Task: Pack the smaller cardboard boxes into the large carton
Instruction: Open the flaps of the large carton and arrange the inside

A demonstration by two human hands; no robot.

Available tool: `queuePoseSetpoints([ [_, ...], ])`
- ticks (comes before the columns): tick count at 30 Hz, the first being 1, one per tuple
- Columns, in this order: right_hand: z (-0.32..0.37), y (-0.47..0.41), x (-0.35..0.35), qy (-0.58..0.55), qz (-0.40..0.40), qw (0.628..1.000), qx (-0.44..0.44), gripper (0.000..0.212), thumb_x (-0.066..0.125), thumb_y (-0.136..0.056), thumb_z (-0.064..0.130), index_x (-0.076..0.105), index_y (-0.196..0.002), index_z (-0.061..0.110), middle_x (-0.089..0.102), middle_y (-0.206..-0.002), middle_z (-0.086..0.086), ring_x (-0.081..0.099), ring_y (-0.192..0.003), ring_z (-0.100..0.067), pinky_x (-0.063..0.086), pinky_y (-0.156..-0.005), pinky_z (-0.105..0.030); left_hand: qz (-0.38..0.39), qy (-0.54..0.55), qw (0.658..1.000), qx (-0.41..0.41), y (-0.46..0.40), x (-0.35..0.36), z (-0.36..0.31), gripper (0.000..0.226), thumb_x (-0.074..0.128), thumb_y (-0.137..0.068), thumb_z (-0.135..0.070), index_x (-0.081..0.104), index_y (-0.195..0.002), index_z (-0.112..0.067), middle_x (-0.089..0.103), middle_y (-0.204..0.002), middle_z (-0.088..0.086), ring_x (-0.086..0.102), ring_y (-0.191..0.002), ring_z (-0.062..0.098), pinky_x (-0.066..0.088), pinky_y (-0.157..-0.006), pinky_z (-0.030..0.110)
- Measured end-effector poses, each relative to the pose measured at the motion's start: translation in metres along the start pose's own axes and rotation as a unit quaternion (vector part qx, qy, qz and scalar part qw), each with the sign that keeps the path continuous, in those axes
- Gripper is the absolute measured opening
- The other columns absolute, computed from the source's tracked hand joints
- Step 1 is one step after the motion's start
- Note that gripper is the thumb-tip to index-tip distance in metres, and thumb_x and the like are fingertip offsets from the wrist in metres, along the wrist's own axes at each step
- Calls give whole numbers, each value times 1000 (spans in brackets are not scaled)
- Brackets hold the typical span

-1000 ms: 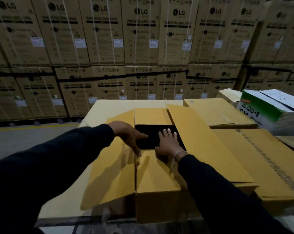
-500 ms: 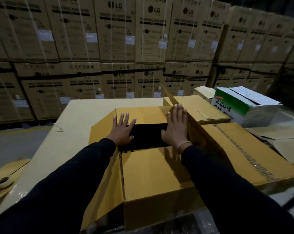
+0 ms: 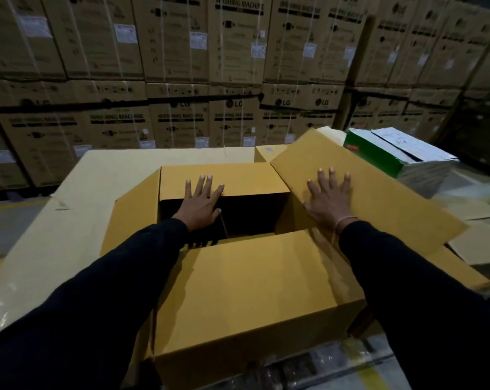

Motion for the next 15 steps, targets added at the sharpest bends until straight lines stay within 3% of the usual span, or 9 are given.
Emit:
queuePoseSetpoints([
  [4,8,-28,43,-70,71,994,-44,66,21,-109,57,13,-167,28,-6,-176,-7,-13,-159,-40,-7,-121,-72,-22,-37,999,14,-25,-4,-11,69,29,-109,-48,2,-165,-19,0,-170,19,-4,-157,38,1,-122,65],
  [6,11,-43,62,-114,103,986,-60,67,20,-109,58,8,-168,29,-6,-176,-4,-12,-160,-38,-10,-121,-70,-22,-60,998,25,-37,-6,-16,65,29,-109,-46,12,-163,-15,21,-166,18,15,-155,35,6,-122,65],
  [9,15,-65,81,-215,137,965,-63,69,22,-109,60,3,-168,30,-3,-176,-3,-4,-161,-35,-5,-125,-64,-49,-72,994,65,-51,-19,-23,44,33,-108,-42,46,-139,-14,59,-130,10,58,-124,29,15,-120,66],
  [12,19,-91,91,-285,144,945,-73,70,24,-109,61,1,-168,31,-4,-176,-3,2,-161,-35,3,-126,-60,-93,-79,988,98,-63,-44,-24,29,36,-107,-37,56,-113,-16,66,-105,3,68,-98,25,23,-119,61],
  [15,24,-113,96,-304,128,941,-78,69,25,-109,60,2,-168,31,-3,-176,-4,2,-161,-35,6,-127,-58,-162,-97,978,88,-78,-76,-11,20,41,-107,-27,57,-111,-15,68,-93,3,70,-87,25,31,-117,58],
])
Point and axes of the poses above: each hand's wrist, its own y-axis away from the middle knuckle, its own x-axis out of the palm, z = x × y, the point moved 10 cm from there along -y, towards the middle knuckle
